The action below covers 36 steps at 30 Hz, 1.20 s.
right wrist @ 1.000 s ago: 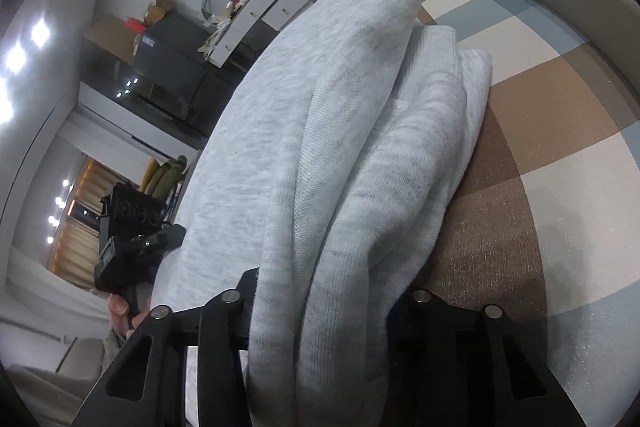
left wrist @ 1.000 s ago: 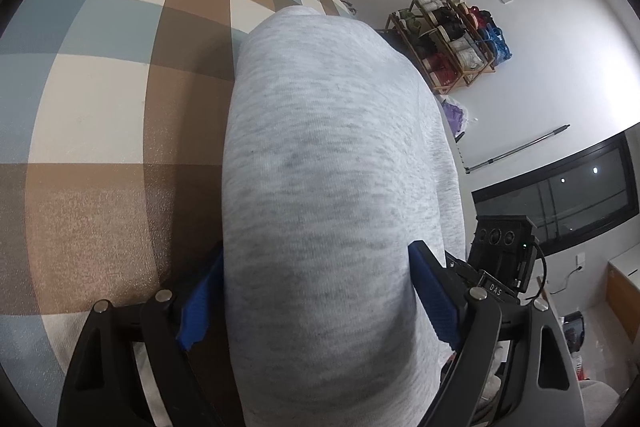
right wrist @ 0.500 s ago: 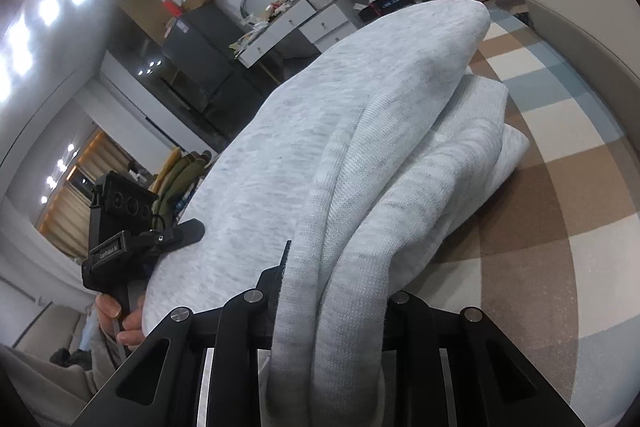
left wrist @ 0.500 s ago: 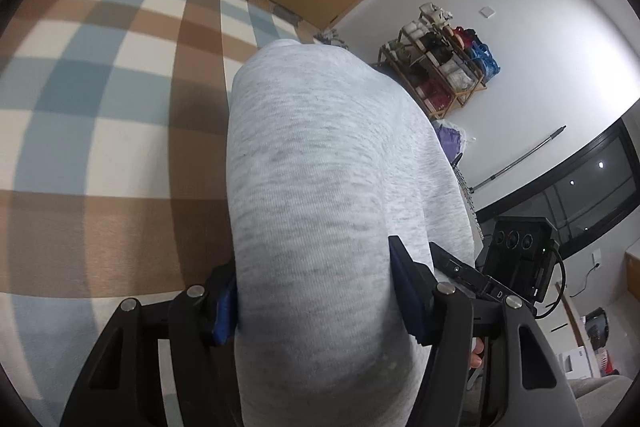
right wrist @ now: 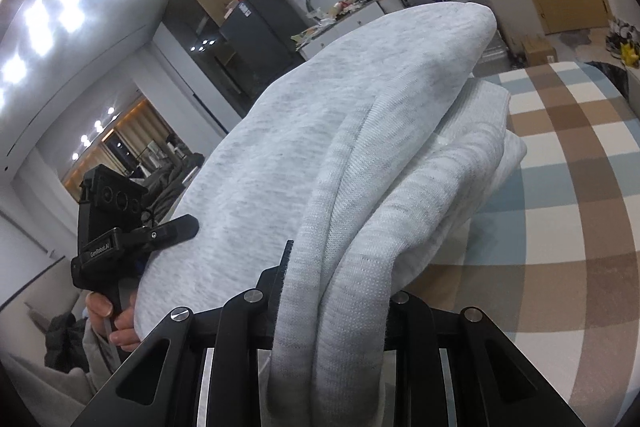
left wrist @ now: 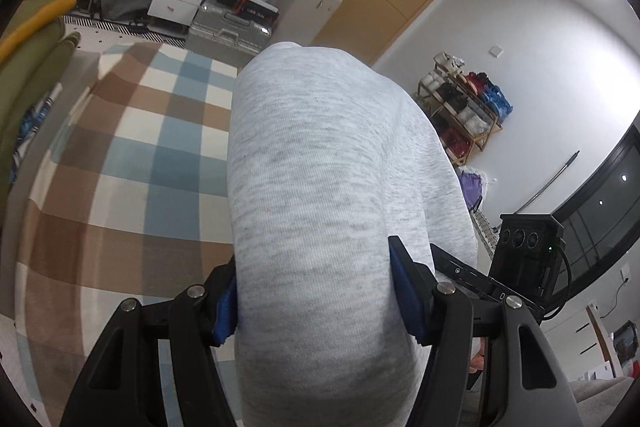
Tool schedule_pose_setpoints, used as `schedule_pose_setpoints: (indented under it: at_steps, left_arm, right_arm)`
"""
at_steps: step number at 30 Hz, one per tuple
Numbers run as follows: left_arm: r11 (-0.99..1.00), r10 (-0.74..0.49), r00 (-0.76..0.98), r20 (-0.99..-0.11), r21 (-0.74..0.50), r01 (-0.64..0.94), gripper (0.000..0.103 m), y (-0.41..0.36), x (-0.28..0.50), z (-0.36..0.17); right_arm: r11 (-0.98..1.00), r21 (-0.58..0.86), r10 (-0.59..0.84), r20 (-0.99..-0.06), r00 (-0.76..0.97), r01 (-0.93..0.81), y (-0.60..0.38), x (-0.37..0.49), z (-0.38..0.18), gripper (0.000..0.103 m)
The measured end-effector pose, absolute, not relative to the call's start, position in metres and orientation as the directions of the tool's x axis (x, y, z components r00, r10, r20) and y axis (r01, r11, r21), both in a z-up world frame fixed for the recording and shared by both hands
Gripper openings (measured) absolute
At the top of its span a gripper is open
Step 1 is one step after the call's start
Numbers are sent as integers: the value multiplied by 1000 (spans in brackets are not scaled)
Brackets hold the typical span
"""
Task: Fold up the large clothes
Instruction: 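Carry the lifted sweatshirt with both tools over the stack of clothes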
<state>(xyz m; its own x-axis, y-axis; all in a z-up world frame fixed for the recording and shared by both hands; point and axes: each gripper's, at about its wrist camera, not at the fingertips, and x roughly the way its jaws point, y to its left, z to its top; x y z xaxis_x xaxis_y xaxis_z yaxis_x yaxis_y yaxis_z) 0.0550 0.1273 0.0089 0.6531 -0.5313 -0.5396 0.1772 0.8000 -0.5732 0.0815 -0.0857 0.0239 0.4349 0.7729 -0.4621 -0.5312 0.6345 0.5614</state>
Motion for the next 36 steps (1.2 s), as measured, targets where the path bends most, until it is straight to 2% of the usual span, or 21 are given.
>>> schedule_pose_setpoints:
  at_steps: [8, 18, 23, 29, 36]
  left_arm:
    - [809, -509, 700, -501, -557, 190, 60, 137, 44, 27]
    - [832, -453, 754, -475, -528, 167, 60, 186, 38, 51]
    - [875, -373, 787, -491, -467, 124, 61, 236, 34, 68]
    - [890, -289, 817, -498, -454, 38, 61, 314, 31, 79]
    - [892, -245, 817, -522, -451, -20, 61, 388, 42, 90]
  right_arm:
    - [621, 518, 783, -440, 440, -588, -62, 73, 49, 24]
    - [580, 487, 812, -409, 416, -653, -8, 83, 77, 25]
    - [526, 500, 846, -386, 367, -688, 52, 94, 86, 25]
    - [456, 532, 883, -371, 287, -714, 145, 112, 92, 25]
    - [391, 572, 910, -356, 211, -721, 242, 127, 105, 25]
